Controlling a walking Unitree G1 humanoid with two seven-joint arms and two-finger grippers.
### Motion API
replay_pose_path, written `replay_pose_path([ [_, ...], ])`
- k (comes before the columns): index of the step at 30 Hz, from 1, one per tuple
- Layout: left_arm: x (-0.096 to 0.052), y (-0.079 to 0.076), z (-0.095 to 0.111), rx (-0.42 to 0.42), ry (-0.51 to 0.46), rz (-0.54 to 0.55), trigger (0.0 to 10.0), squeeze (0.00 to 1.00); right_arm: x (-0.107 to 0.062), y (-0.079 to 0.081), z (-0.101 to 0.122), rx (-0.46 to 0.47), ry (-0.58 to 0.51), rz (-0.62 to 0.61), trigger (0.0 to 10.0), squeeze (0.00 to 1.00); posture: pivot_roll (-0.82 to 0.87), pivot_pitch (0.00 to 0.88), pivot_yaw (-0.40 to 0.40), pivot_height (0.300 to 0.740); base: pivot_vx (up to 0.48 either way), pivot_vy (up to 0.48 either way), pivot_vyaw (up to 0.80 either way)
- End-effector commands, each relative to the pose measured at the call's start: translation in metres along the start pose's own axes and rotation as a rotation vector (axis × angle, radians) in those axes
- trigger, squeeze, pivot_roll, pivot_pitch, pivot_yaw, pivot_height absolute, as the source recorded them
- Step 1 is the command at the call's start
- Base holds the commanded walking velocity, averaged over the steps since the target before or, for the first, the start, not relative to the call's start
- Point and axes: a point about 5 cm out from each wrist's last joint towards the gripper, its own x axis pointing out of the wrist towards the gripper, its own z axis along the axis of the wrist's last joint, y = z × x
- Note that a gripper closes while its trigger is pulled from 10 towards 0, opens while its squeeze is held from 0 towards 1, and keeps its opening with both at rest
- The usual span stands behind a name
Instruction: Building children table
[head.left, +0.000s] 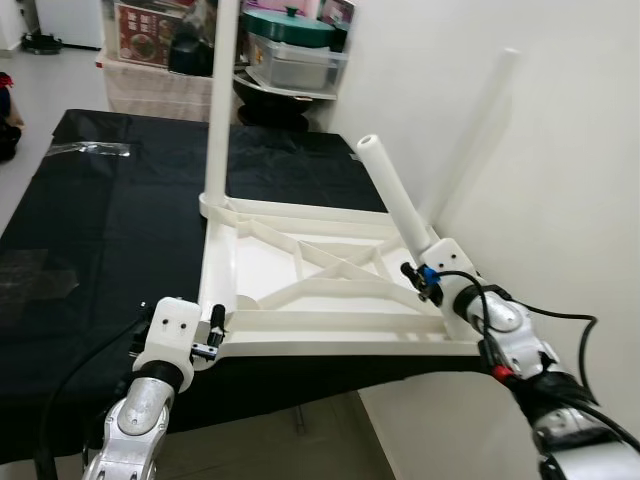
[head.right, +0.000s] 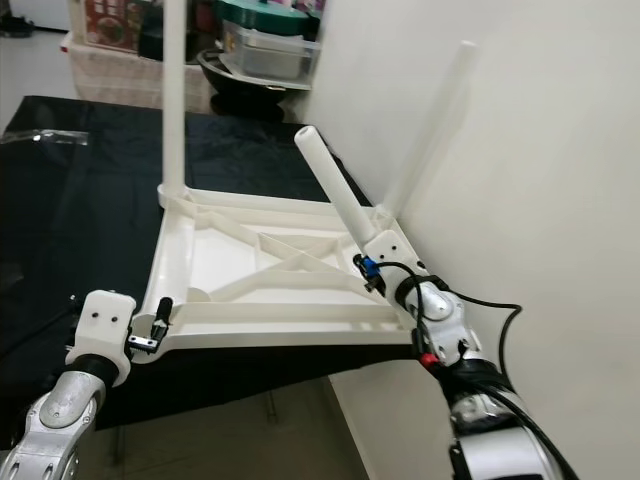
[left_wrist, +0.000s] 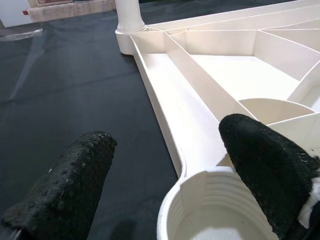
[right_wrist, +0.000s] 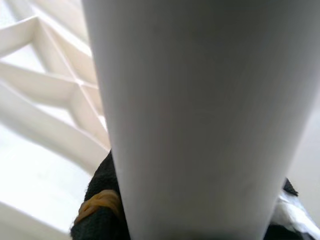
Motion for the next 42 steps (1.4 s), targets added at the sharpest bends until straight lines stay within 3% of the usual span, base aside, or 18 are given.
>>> replay_pose_path([
  [1,-0.001,-0.011,-0.005,-0.007,0.026,-0.044,10.0,0.00,0.006,0.005,0.011,0.044,-0.064,-0.014,0.0,0.00,0.19,0.000,-0.211,0.740,0.000,0.000,0.00],
  [4,-0.001,-0.011,-0.005,-0.007,0.026,-0.044,10.0,0.00,0.013,0.012,0.020,0.056,-0.111,-0.045,0.0,0.00,0.20,0.000,-0.212,0.740,0.000,0.000,0.00],
  [5,-0.002,-0.012,-0.004,-0.007,0.025,-0.045,10.0,0.00,0.020,0.020,0.032,0.062,-0.169,-0.086,0.0,0.00,0.20,0.000,-0.212,0.740,0.000,0.000,0.00],
  [14,-0.002,-0.014,-0.004,-0.008,0.026,-0.052,10.0,0.00,0.034,0.026,0.073,0.055,-0.327,-0.152,0.0,0.00,0.20,0.000,-0.217,0.740,0.000,0.000,0.00],
  [19,-0.002,-0.014,-0.004,-0.008,0.026,-0.051,10.0,0.00,0.036,0.026,0.084,0.045,-0.370,-0.176,0.0,0.00,0.20,0.000,-0.224,0.740,0.000,0.000,0.00],
  [22,-0.001,-0.014,-0.004,-0.009,0.025,-0.041,10.0,0.00,0.034,0.023,0.106,0.039,-0.510,-0.295,0.0,0.00,0.21,0.000,-0.230,0.740,0.000,0.000,0.00],
  [29,-0.001,-0.014,-0.004,-0.008,0.025,-0.043,10.0,0.00,0.028,0.017,0.111,0.088,-0.592,-0.385,0.0,0.00,0.21,0.000,-0.224,0.740,0.000,0.000,0.00],
  [37,0.000,-0.014,-0.004,-0.008,0.023,-0.050,10.0,0.00,0.022,-0.005,0.116,0.230,-0.613,-0.392,0.0,0.00,0.19,0.000,-0.211,0.740,0.000,0.000,0.00],
  [39,0.000,-0.013,-0.004,-0.013,0.019,-0.048,10.0,0.00,0.019,-0.020,0.123,0.389,-0.629,-0.351,0.0,0.00,0.18,0.000,-0.207,0.740,0.000,0.000,0.00],
  [41,0.000,-0.013,-0.003,-0.025,0.009,-0.049,10.0,0.00,0.015,-0.024,0.123,0.519,-0.631,-0.299,0.0,0.00,0.18,0.000,-0.207,0.740,0.000,0.000,0.00],
  [42,0.000,-0.013,-0.003,-0.025,0.009,-0.049,10.0,0.00,0.015,-0.024,0.123,0.519,-0.631,-0.299,0.0,0.00,0.18,0.000,-0.207,0.740,0.000,0.000,0.00],
])
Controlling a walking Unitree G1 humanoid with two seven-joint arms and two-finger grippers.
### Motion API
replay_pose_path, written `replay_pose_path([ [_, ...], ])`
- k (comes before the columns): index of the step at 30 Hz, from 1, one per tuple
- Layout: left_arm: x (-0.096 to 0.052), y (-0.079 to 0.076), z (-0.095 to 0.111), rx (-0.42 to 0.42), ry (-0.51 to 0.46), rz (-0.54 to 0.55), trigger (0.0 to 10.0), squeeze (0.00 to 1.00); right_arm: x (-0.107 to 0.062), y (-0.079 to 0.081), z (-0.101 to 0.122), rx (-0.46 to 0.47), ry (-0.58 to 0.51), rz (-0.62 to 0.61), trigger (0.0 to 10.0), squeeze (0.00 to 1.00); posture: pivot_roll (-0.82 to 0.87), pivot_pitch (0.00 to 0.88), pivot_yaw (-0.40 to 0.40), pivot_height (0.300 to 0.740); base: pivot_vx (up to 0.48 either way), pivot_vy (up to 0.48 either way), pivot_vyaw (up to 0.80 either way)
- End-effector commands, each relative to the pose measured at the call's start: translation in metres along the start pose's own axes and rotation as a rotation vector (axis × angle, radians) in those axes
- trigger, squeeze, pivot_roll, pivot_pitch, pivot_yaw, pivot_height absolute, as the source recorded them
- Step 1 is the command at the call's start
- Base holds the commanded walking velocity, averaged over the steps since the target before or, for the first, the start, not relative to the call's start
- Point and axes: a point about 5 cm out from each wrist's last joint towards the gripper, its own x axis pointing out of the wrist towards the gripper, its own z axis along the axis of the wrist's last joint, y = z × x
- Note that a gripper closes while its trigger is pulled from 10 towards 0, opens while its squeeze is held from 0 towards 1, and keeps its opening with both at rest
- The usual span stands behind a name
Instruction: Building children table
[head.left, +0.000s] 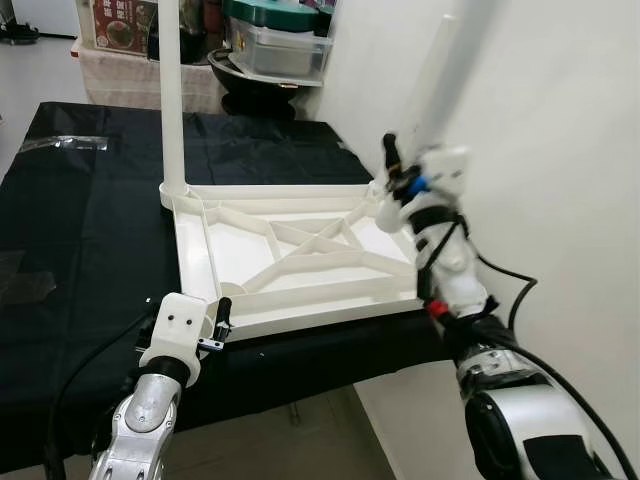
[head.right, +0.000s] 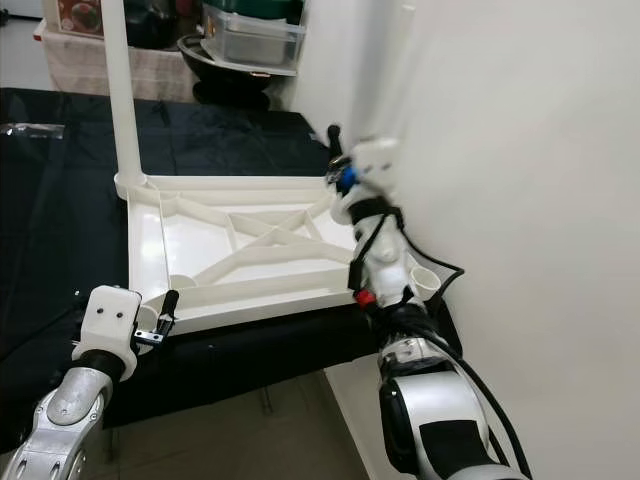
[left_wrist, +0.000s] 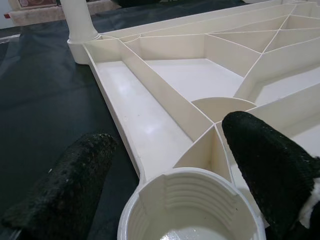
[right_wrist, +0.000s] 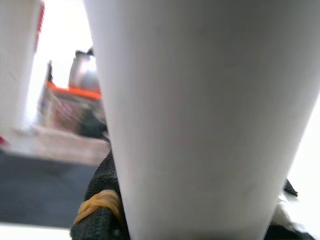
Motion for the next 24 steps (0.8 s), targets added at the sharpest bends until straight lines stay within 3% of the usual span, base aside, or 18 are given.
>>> replay_pose_path([
  [1,-0.002,-0.005,-0.007,-0.020,0.034,-0.025,10.0,0.00,-0.004,-0.008,0.001,0.094,0.027,-0.018,0.0,0.00,0.18,0.000,-0.207,0.740,0.000,0.000,0.00],
  [5,-0.002,-0.003,-0.004,-0.047,0.014,-0.015,10.0,0.00,-0.025,0.002,-0.009,0.244,0.091,-0.018,0.0,0.00,0.17,0.000,-0.197,0.740,0.000,0.000,0.00],
  [12,-0.002,0.000,-0.001,-0.062,-0.005,0.004,10.0,0.00,-0.042,0.007,-0.019,0.309,0.148,-0.033,0.0,0.00,0.16,0.000,-0.194,0.740,0.000,0.287,0.00],
  [24,-0.002,0.014,0.017,-0.075,-0.123,0.089,10.0,0.00,-0.047,0.003,-0.010,0.383,0.191,-0.033,0.0,0.00,0.16,0.000,-0.201,0.740,0.000,0.480,0.00],
])
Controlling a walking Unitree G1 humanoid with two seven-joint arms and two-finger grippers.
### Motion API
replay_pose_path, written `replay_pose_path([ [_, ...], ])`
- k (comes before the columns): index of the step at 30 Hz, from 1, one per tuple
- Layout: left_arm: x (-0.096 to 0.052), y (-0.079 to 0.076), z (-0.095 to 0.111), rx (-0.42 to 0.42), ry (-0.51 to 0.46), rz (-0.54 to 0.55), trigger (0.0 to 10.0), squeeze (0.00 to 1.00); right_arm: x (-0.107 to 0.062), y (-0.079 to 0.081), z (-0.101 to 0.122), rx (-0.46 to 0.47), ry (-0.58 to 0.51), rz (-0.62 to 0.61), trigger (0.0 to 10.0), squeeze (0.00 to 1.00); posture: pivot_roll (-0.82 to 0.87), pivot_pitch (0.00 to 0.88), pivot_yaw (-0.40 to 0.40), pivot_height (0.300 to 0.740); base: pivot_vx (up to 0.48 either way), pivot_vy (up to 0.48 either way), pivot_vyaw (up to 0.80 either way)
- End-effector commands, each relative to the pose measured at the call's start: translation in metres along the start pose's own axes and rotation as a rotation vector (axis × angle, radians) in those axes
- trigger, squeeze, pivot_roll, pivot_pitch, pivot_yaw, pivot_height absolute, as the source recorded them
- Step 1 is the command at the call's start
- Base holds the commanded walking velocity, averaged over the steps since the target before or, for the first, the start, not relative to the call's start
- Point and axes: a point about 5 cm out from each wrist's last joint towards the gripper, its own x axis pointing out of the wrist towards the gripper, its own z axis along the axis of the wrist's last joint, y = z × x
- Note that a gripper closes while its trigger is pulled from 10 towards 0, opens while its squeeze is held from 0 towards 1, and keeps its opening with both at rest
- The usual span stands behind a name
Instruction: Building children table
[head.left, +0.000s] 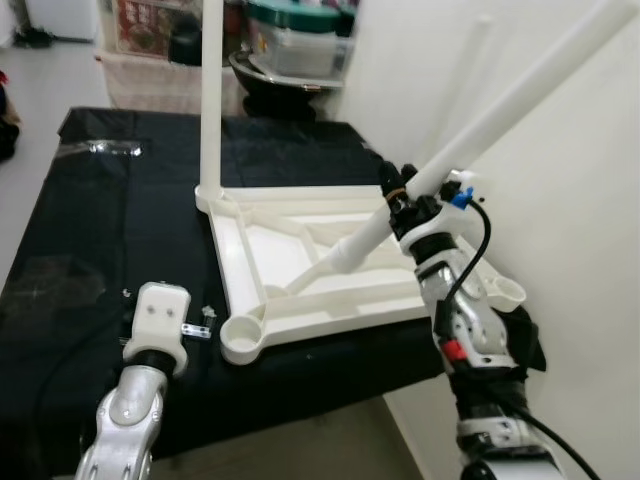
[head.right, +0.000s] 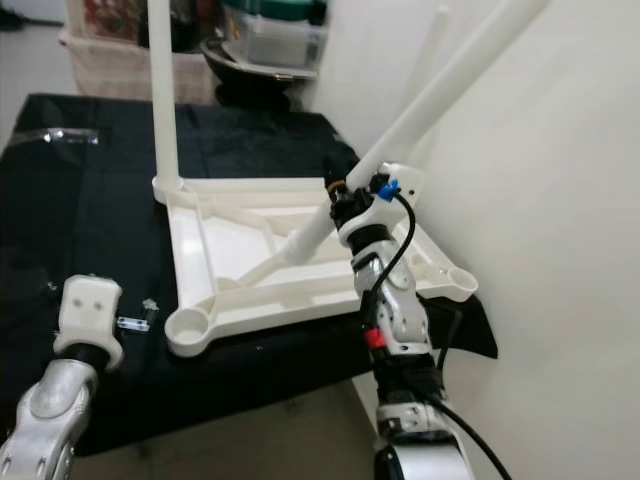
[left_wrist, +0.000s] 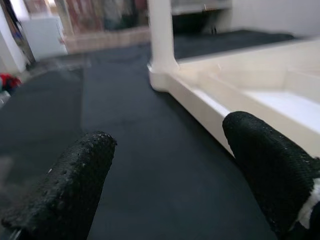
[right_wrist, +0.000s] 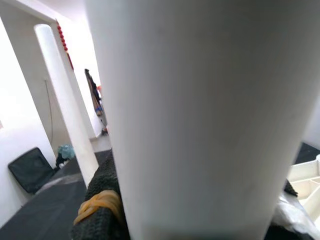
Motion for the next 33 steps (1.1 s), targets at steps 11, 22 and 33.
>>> replay_pose_path([
  [11,0.000,-0.012,-0.002,-0.013,0.004,-0.050,10.0,0.00,-0.008,0.006,0.009,0.058,0.081,0.140,0.0,0.00,0.15,0.000,-0.197,0.740,0.000,0.257,0.00],
  [22,-0.001,-0.015,-0.007,-0.001,0.030,-0.065,10.0,0.00,-0.036,-0.006,0.009,-0.054,0.261,0.320,0.0,0.00,0.14,0.000,-0.195,0.740,0.000,0.000,0.21],
  [33,-0.004,-0.014,-0.020,0.004,0.095,-0.094,10.0,0.00,-0.052,-0.005,0.009,-0.092,0.272,0.234,0.0,0.00,0.04,0.000,-0.088,0.740,0.000,0.000,0.19],
])
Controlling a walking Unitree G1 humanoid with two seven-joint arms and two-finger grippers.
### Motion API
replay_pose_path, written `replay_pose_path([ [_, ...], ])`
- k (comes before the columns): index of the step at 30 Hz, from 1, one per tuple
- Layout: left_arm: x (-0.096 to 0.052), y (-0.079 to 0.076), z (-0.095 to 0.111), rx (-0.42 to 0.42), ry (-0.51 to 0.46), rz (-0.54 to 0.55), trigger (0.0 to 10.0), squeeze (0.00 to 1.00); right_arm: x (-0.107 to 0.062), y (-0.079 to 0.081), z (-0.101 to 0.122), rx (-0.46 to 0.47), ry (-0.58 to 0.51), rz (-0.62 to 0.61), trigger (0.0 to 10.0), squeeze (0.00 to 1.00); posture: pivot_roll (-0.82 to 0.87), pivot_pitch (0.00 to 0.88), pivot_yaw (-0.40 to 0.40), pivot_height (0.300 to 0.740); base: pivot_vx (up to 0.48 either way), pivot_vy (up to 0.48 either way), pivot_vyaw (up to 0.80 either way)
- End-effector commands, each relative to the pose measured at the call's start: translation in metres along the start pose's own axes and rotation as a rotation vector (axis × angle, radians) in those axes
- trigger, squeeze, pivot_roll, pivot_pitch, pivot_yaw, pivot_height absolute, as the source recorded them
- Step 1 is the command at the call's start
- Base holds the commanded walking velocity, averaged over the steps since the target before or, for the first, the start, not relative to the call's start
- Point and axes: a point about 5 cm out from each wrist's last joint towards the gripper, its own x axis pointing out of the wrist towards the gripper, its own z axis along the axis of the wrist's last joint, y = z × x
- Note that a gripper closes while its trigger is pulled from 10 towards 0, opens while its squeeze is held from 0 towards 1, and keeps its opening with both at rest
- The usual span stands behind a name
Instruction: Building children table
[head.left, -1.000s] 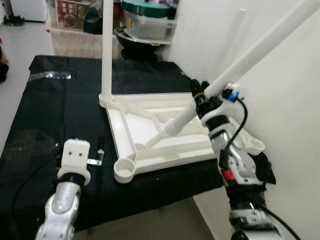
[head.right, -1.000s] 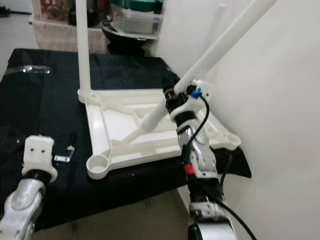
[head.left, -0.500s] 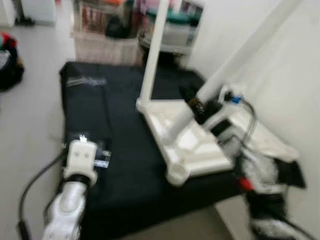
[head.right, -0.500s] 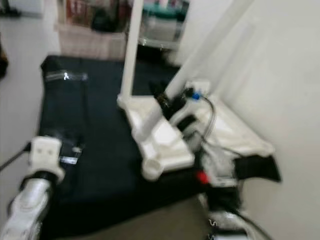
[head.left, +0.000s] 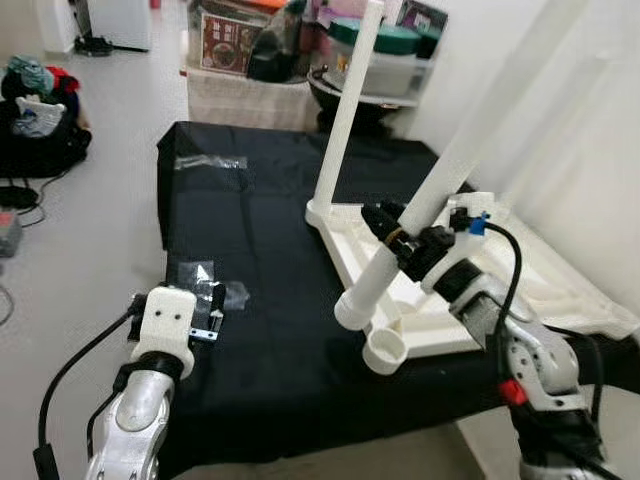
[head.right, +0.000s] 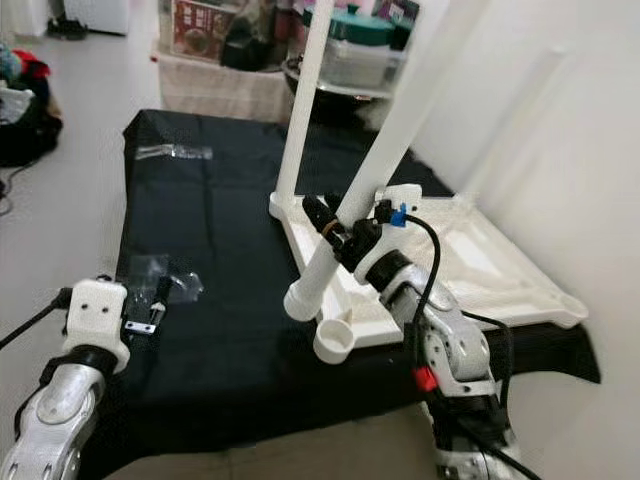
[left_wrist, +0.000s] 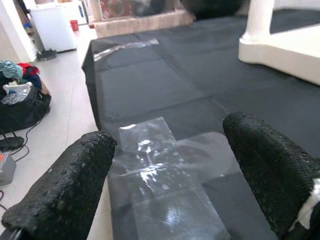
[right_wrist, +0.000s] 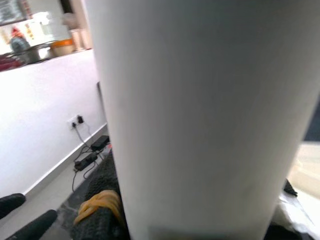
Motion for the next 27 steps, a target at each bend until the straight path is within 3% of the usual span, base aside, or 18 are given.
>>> replay_pose_path([
  [1,-0.002,-0.003,-0.008,-0.003,0.040,-0.025,10.0,0.00,-0.007,0.001,0.005,-0.027,-0.013,-0.027,0.0,0.00,0.04,0.000,-0.088,0.740,0.000,0.000,0.00],
  [9,-0.004,-0.015,-0.018,-0.008,0.077,-0.112,10.0,0.00,-0.033,0.006,0.007,-0.078,0.004,-0.042,0.0,0.00,-0.03,0.000,-0.030,0.740,0.000,0.000,0.00],
  [21,-0.002,-0.015,-0.016,-0.009,0.069,-0.106,10.0,0.00,-0.031,0.003,0.010,-0.108,0.020,-0.041,0.0,0.00,0.01,0.000,-0.057,0.740,0.000,0.000,0.00],
  [27,-0.001,-0.014,-0.015,-0.009,0.061,-0.097,10.0,0.00,-0.023,0.003,0.003,-0.105,0.047,-0.010,0.0,0.00,0.04,0.000,-0.079,0.740,0.000,0.000,0.00],
])
